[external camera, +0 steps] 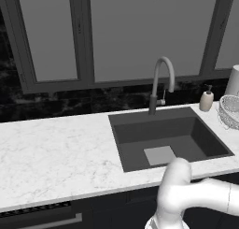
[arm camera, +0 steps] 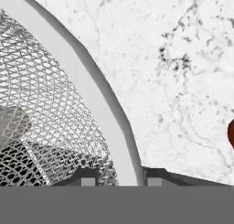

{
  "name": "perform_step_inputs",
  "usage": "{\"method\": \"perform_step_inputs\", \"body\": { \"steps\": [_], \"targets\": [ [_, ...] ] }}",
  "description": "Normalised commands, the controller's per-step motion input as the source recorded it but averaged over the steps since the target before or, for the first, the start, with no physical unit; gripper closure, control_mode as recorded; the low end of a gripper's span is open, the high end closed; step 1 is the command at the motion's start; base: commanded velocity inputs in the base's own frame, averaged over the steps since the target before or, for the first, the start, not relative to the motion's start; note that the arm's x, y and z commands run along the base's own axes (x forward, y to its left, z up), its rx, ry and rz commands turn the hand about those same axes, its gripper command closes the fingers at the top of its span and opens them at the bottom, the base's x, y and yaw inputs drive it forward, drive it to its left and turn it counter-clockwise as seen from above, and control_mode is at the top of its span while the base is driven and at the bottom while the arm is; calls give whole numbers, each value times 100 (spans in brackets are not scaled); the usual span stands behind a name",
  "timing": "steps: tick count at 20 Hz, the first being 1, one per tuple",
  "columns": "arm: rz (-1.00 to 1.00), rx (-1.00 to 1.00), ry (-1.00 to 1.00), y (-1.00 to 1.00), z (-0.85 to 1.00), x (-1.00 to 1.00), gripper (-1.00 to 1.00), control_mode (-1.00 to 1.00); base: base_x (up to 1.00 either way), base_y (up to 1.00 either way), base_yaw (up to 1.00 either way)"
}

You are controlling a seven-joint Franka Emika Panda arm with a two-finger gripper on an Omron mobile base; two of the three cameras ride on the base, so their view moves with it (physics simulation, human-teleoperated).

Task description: Put the colander in the sink, put the mango in the colander, and turn on the sink faucet and pour water over the colander.

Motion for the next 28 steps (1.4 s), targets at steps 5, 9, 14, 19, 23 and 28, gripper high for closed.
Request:
{"method": "perform_step_inputs", "body": {
  "steps": [5,9,14,19,23,28],
  "targets": [
    [-13,-6,-11,95,41,0,100,-100,0,0,0],
    [-8,-8,1,94,38,-4,100,-100,0,0,0],
    [16,-8,7,37,45,-25,100,-100,0,0,0],
    [40,-3,0,2,28,-32,100,-100,0,0,0],
    [40,0,-3,-7,5,-26,100,-100,0,0,0],
    [26,-11,0,35,3,-2,100,-100,0,0,0]
  ]
}}
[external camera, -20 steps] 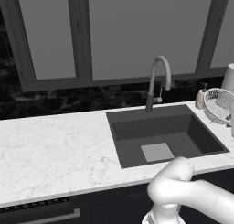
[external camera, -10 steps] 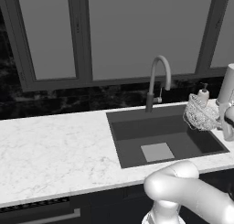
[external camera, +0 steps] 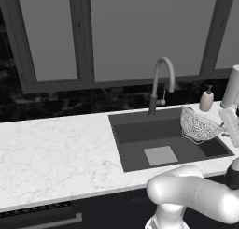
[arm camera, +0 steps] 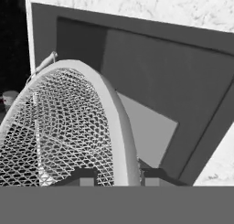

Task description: Put the colander in the sink, put the mango in the colander, and turn on the sink faucet and pour water over the colander.

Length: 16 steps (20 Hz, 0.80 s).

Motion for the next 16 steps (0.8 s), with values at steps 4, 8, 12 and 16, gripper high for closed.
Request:
{"method": "perform_step_inputs", "body": {
  "steps": [4,8,12,16],
  "targets": [
    [19,-23,0,67,1,1,100,-100,0,0,0],
    [3,-17,-1,37,-1,0,100,-100,0,0,0],
    [-2,-3,-17,11,-22,0,100,-100,0,0,0],
    [-5,-1,-14,27,-25,8,100,-100,0,0,0]
  ]
}}
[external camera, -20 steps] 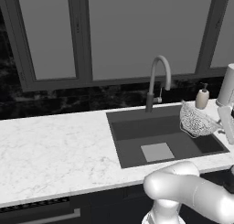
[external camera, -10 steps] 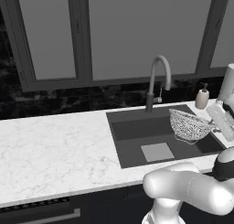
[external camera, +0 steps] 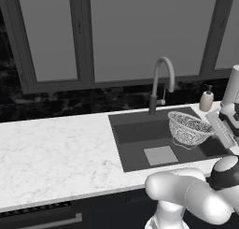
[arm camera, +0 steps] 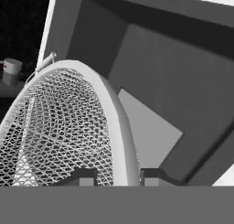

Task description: Put the colander in the sink, put the mango in the colander, and turn on the sink faucet and pour water over the colander.

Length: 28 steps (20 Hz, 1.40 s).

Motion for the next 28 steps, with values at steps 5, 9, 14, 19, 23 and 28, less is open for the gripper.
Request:
{"method": "perform_step_inputs", "body": {
  "steps": [5,9,14,19,23,28],
  "targets": [
    [0,-6,3,38,-8,27,100,-100,0,0,0],
    [0,-8,2,22,-17,18,100,-100,0,0,0],
    [0,-5,0,0,-42,9,100,-100,0,0,0],
    [0,-5,0,4,-46,17,100,-100,0,0,0],
    [0,-4,0,5,-32,21,100,-100,0,0,0],
    [0,-2,3,1,-28,15,100,-100,0,0,0]
  ]
}}
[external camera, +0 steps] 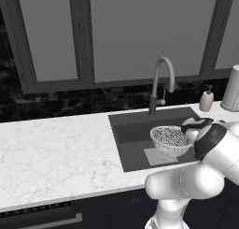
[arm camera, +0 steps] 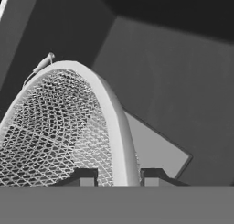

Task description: Put the colander in the sink, put the mango in the colander, and turn on the sink faucet and pour water over the colander.

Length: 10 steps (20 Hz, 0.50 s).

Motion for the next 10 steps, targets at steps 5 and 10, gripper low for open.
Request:
{"method": "perform_step_inputs", "body": {
  "steps": [5,10],
  "targets": [
    [0,0,0,0,-18,15,100,-100,0,0,0],
    [2,-2,0,5,-28,19,100,-100,0,0,0]
  ]
}}
